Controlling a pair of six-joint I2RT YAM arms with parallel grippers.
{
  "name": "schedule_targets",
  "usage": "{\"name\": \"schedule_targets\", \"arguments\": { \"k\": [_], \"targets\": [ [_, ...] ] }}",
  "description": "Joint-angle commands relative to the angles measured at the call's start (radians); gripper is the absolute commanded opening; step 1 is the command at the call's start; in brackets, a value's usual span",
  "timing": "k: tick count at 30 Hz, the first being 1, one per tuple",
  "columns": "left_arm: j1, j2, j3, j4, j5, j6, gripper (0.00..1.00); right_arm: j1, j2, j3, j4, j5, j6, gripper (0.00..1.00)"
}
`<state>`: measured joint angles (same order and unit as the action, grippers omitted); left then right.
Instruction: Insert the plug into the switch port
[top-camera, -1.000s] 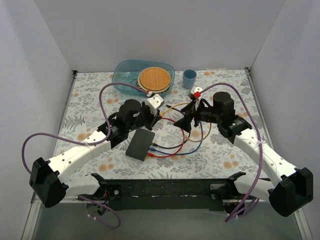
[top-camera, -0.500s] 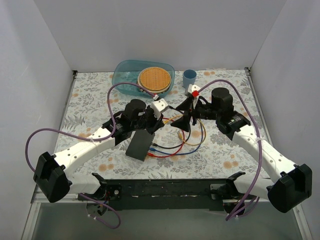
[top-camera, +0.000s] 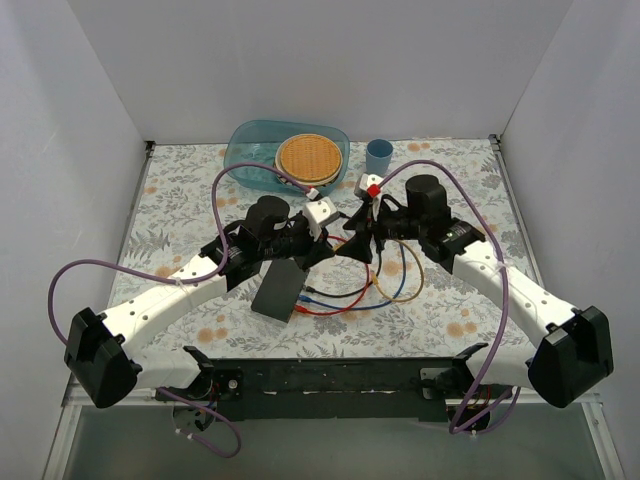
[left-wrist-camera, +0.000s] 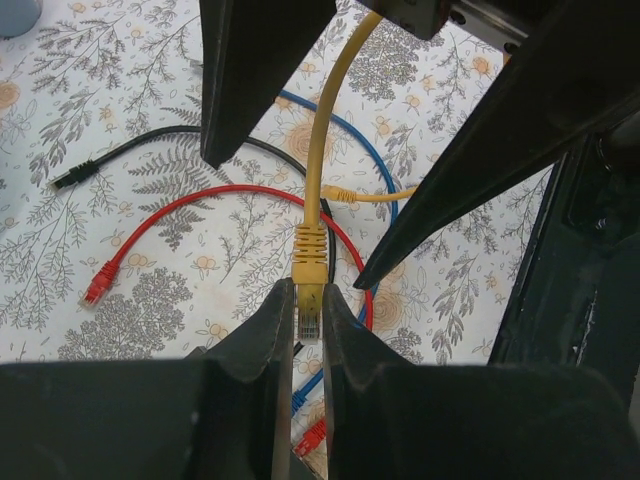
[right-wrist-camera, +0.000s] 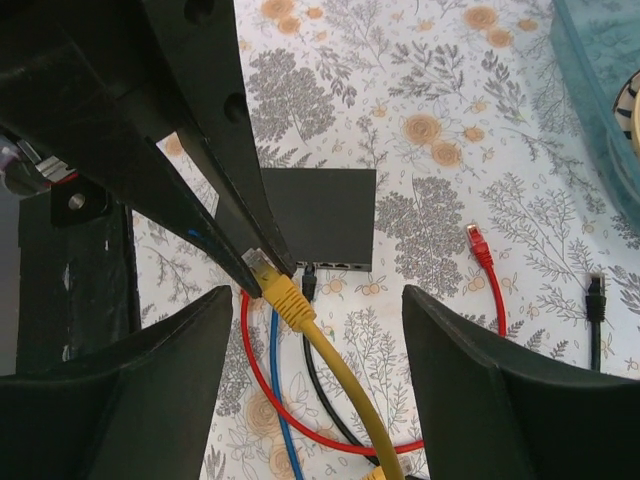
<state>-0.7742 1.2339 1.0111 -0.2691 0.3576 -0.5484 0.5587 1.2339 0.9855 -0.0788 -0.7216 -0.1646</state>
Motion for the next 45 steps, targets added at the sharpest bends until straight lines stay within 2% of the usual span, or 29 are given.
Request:
{"name": "schedule_targets", "arguments": {
  "k": [1, 10, 19, 20, 25, 28, 34, 35, 37, 38, 41, 42, 45],
  "targets": [
    [-0.004, -0.043, 0.043, -0.013, 0.027, -0.002, 0.0, 0.029, 0.018, 0.065, -0.044, 0.005, -0.044, 0.73],
    [-0.002, -0.06, 0.046, -0.041, 0.006, 0.016, 0.0, 0.075, 0.039, 0.082, -0.111, 0.044, -0.096, 0.63],
    [-0.004, -0.074, 0.05, -0.058, 0.003, 0.025, 0.0, 0.096, 0.065, 0.097, -0.142, 0.057, -0.119, 0.32],
    [-0.004, -0.074, 0.05, -0.058, 0.006, 0.024, 0.0, 0.096, 0.065, 0.1, -0.145, 0.059, -0.121, 0.25],
    [-0.002, -0.08, 0.053, -0.051, 0.004, 0.024, 0.0, 0.107, 0.085, 0.117, -0.171, 0.06, -0.128, 0.14],
    [-0.002, -0.091, 0.052, -0.042, 0.003, 0.024, 0.0, 0.119, 0.093, 0.122, -0.185, 0.07, -0.135, 0.01],
    [-0.002, -0.102, 0.043, -0.022, -0.012, 0.018, 0.0, 0.135, 0.093, 0.114, -0.187, 0.099, -0.138, 0.01],
    [-0.004, -0.105, 0.04, -0.015, -0.02, 0.012, 0.03, 0.136, 0.091, 0.113, -0.187, 0.108, -0.138, 0.01],
    [-0.004, -0.109, 0.031, -0.001, -0.069, -0.002, 0.17, 0.138, 0.084, 0.105, -0.18, 0.123, -0.131, 0.01],
    [-0.004, -0.117, 0.023, 0.019, -0.091, -0.019, 0.33, 0.138, 0.079, 0.101, -0.174, 0.145, -0.125, 0.01],
    [-0.004, -0.131, -0.011, 0.068, -0.204, -0.048, 0.6, 0.139, 0.058, 0.07, -0.139, 0.2, -0.099, 0.01],
    [-0.004, -0.137, -0.017, 0.08, -0.268, -0.076, 0.64, 0.139, 0.044, 0.061, -0.112, 0.215, -0.09, 0.01],
    [-0.002, -0.154, -0.057, 0.122, -0.344, -0.12, 0.78, 0.139, 0.02, 0.018, -0.066, 0.247, -0.055, 0.01]
  ]
}}
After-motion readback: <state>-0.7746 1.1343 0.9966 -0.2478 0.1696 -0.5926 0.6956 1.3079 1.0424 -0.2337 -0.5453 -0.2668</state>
